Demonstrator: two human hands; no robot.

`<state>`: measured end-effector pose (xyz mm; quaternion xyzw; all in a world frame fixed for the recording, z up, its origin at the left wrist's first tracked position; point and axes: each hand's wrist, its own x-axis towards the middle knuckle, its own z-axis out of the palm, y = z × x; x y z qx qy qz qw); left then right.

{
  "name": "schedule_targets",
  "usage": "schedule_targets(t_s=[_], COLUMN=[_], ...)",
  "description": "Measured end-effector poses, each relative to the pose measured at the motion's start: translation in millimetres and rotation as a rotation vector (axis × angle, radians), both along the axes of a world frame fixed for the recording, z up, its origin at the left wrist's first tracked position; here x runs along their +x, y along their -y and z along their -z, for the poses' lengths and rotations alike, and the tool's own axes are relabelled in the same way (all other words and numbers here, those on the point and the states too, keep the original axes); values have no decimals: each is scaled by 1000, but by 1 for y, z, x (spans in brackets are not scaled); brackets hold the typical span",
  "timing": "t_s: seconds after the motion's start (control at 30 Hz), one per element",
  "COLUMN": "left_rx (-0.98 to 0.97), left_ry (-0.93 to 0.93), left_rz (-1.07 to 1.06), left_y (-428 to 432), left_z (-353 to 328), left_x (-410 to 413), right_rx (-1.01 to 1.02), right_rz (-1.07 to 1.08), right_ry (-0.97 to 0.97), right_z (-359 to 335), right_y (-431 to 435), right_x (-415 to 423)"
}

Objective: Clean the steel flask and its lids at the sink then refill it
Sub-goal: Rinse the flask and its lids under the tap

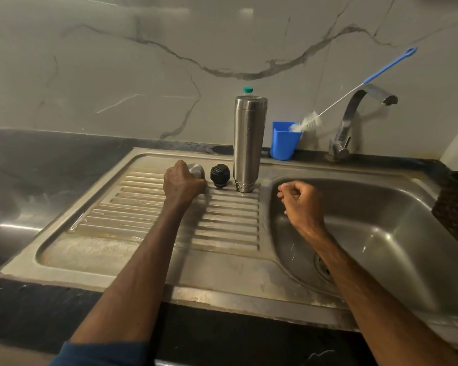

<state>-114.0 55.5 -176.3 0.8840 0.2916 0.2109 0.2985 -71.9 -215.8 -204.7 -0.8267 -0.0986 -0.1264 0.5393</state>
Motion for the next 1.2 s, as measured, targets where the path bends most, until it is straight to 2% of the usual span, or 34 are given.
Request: schedule_targets(t_s=[0.27, 0.5, 0.63, 0.9, 1.2], left_rx=[8, 104, 165, 136, 107], left_ry=[-20, 306, 396, 399, 424], left_rz=[58, 70, 209, 449, 463], left_y=[6, 27, 44, 72, 72], left_z=[-2, -11, -14, -15, -14], left_x=[2, -6, -6, -9, -7], right_rx=[-60, 36, -42, -90, -188], right_rz=[3, -150, -240, -368, -192], right_ry=[-4, -72, -90, -116, 46], right_z=[-2, -43, -70, -87, -89], right_y=[-1, -11, -36, -67, -65], right_x=[2, 1, 10, 40, 40])
